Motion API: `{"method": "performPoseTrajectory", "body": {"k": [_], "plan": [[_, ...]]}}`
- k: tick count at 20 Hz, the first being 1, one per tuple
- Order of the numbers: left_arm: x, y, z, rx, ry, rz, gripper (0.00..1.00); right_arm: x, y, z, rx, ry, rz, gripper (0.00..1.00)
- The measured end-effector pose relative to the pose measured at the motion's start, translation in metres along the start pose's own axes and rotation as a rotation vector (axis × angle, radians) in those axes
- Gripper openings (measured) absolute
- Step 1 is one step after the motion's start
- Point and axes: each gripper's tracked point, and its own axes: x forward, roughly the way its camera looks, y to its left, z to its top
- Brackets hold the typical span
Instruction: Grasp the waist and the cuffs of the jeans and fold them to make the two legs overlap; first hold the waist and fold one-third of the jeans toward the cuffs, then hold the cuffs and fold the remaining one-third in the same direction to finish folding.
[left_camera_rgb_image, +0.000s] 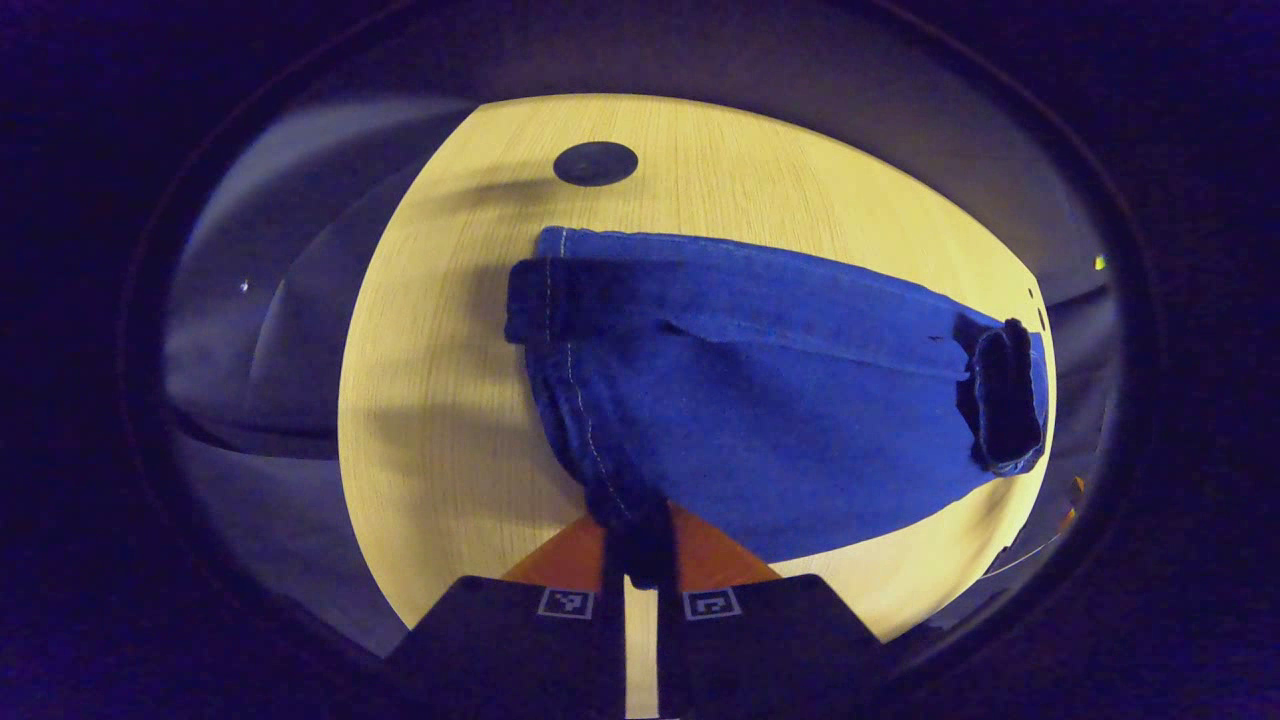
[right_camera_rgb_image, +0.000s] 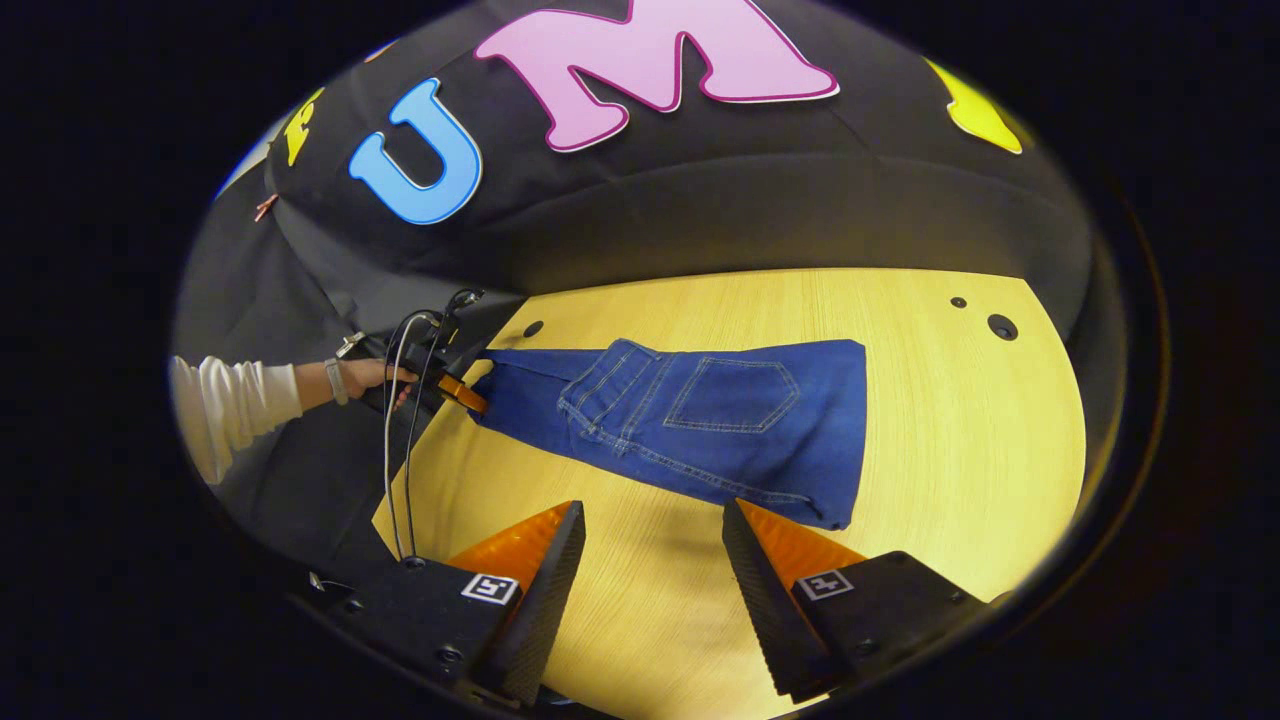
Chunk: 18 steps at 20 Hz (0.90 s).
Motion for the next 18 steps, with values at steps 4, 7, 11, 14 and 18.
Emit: {"method": "performPoseTrajectory", "body": {"k": [4,7,11,14,18], "plan": [[-0.014,-0.011,0.007,-0.078,-0.070,-0.054,0.07,-0.011,-0.005,0.005,-0.014,-0.018,-0.013,0.85],[-0.063,-0.037,0.023,-0.113,-0.174,-0.194,0.06,-0.019,-0.014,0.011,-0.010,-0.038,-0.031,0.85],[-0.138,-0.095,0.049,-0.092,-0.334,-0.345,0.06,-0.034,-0.016,0.020,-0.003,-0.071,-0.027,0.85],[-0.186,-0.160,0.060,0.016,-0.408,-0.411,0.06,-0.042,-0.017,0.021,-0.006,-0.089,-0.028,0.85],[-0.245,-0.311,0.070,0.177,-0.472,-0.585,0.06,-0.060,-0.019,0.024,-0.016,-0.124,-0.032,0.85]]}}
